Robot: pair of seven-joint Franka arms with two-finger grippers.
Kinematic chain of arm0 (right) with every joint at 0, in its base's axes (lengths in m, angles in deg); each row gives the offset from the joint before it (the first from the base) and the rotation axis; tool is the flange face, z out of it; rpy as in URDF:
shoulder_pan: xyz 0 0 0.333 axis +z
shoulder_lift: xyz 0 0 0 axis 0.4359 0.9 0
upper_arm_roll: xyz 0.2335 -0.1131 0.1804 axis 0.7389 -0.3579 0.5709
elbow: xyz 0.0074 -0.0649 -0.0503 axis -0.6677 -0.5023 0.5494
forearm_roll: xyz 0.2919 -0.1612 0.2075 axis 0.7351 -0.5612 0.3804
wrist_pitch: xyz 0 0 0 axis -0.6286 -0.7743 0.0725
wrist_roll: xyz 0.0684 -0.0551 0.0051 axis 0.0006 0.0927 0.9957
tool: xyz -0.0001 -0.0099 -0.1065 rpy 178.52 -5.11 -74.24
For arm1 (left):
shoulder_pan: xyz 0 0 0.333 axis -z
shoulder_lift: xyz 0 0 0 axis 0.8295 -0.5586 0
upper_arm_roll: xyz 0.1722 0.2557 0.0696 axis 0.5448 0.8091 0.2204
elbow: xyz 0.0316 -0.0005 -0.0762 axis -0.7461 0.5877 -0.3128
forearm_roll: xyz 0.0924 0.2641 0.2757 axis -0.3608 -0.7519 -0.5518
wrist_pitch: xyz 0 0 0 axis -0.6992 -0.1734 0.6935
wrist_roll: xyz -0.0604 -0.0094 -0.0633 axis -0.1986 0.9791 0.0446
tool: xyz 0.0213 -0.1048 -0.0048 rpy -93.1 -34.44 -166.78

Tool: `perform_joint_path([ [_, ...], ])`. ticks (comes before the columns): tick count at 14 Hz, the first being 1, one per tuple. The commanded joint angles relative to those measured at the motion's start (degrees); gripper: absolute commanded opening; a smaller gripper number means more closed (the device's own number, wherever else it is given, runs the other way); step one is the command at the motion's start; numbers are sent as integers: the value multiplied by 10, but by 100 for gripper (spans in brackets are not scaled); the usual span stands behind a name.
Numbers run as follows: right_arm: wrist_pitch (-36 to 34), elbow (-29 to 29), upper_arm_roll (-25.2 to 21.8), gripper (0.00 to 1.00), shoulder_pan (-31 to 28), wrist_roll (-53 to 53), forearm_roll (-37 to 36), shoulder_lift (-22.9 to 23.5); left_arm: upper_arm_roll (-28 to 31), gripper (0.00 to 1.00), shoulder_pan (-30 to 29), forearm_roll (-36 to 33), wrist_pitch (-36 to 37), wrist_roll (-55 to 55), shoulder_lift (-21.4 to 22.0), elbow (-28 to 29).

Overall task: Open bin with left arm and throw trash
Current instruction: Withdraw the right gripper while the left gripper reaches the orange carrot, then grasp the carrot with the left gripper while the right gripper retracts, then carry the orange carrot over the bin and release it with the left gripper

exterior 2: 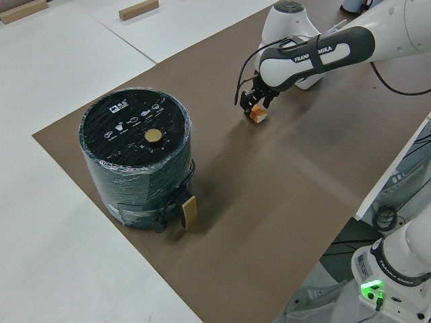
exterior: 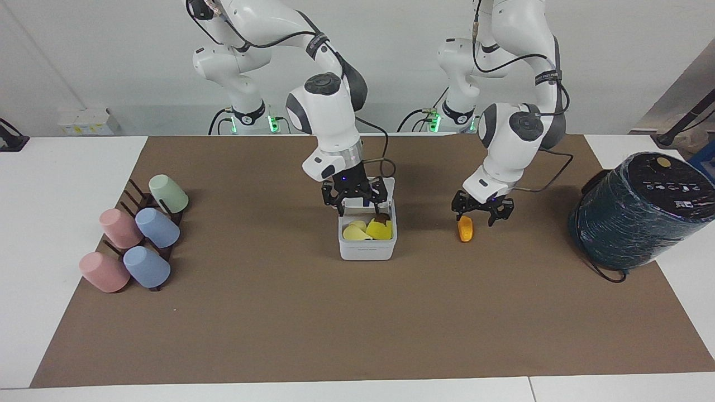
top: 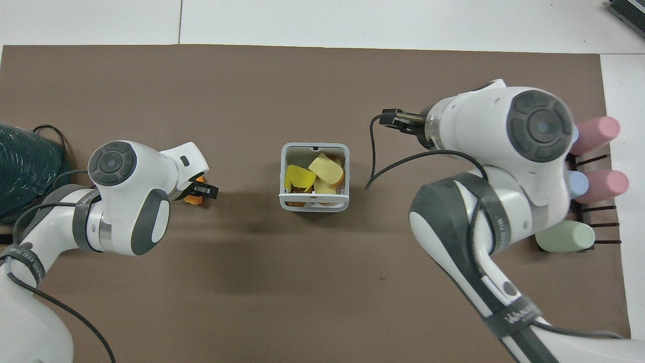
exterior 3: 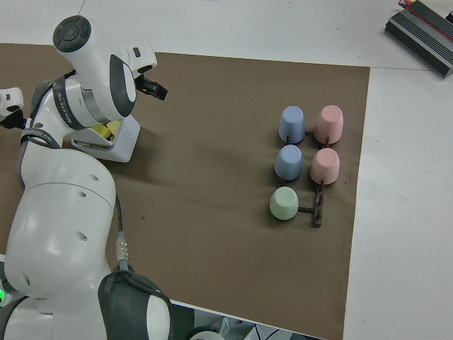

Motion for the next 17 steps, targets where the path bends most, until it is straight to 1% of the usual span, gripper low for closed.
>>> perform_joint_path([
  [1, -69, -17, 9, 100, -42, 61, -9, -57, 7, 56, 7, -12, -10, -1, 5, 10],
  [2, -89, -15, 8, 100, -57, 87, -9, -70, 7, 37, 7, -12, -8, -1, 5, 10],
  [4, -129, 4, 7, 100, -82, 148, -9, -80, 7, 3, 7, -12, -7, -1, 5, 9],
  [5, -162, 25, 7, 100, -89, 160, -9, -78, 7, 0, 8, -13, -1, -1, 5, 4],
  [6, -186, 39, 7, 100, -91, 162, -9, -77, 7, 0, 10, -12, 6, -1, 4, -3],
  [7, -205, 43, 5, 100, -92, 163, -9, -79, 7, 0, 16, -12, 14, 2, -1, -20],
  [8, -220, 50, -2, 100, -92, 164, -6, -81, 7, 0, 20, -11, 37, 6, -4, -46],
  [10, -244, 61, -10, 100, -93, 181, -1, -80, 5, 0, 27, -3, 104, 36, -15, -125],
  [12, -279, 62, -14, 100, -102, 190, 0, -80, 3, 0, 49, 41, 170, 85, -30, -207],
  [13, -290, 59, -14, 100, -107, 190, 1, -81, 2, 0, 59, 64, 191, 114, -37, -243],
  [14, -292, 54, -14, 100, -108, 190, 1, -79, 2, 0, 74, 71, 202, 157, -43, -271],
  [15, -295, 55, -13, 100, -107, 189, 0, -77, 2, 0, 96, 72, 193, 206, -51, -287],
  [17, -299, 56, -13, 100, -107, 189, 1, -77, 1, 0, 136, 86, 152, 290, -56, -290],
])
